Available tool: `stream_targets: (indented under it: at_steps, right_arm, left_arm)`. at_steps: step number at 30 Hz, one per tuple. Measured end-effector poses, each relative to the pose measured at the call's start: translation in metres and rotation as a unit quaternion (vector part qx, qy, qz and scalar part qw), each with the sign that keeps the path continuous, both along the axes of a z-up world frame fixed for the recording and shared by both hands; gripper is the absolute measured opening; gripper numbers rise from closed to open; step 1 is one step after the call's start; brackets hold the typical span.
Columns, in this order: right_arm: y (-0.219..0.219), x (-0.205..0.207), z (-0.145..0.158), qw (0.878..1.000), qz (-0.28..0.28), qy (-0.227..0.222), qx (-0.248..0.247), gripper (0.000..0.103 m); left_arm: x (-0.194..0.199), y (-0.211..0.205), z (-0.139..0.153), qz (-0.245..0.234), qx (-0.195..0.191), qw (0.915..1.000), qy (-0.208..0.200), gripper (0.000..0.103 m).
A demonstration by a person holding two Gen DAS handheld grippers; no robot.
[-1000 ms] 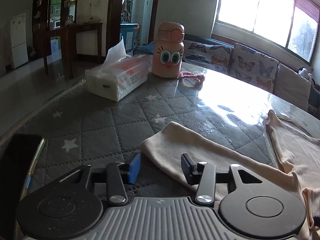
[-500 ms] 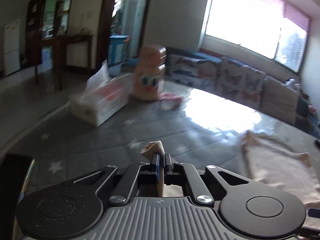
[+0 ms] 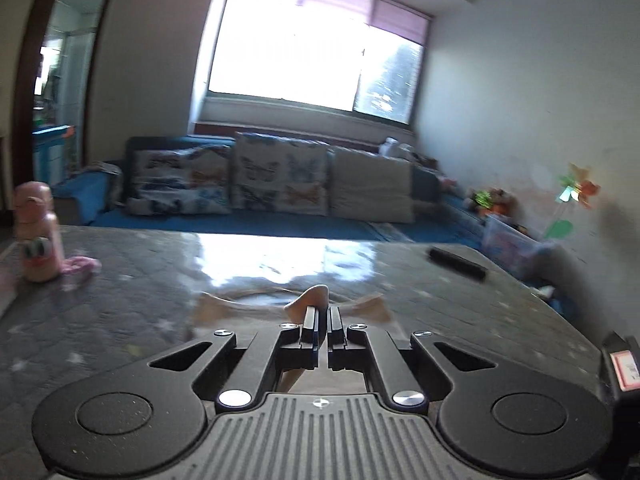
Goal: Fold clothes
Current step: 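Grasp the side edge of the sweatshirt with the right gripper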
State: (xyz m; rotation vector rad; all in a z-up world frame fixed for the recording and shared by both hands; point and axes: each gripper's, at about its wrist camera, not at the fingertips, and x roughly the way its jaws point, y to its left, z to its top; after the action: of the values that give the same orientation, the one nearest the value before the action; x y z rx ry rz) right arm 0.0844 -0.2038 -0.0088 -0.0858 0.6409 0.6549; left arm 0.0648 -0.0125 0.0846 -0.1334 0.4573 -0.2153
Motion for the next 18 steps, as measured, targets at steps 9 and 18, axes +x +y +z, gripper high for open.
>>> stream_targets:
  at_steps: [9, 18]
  right_arm:
    - [-0.030, 0.001, -0.005, 0.999, -0.032, 0.023, 0.009, 0.052]
    - [-0.032, -0.002, 0.004, 0.999, -0.028, 0.032, 0.023, 0.051]
  left_arm:
    - [-0.011, -0.041, -0.033, -0.114, 0.051, 0.9915, 0.038, 0.025]
    - [-0.038, 0.037, -0.053, -0.039, 0.093, 0.9934, 0.054, 0.045]
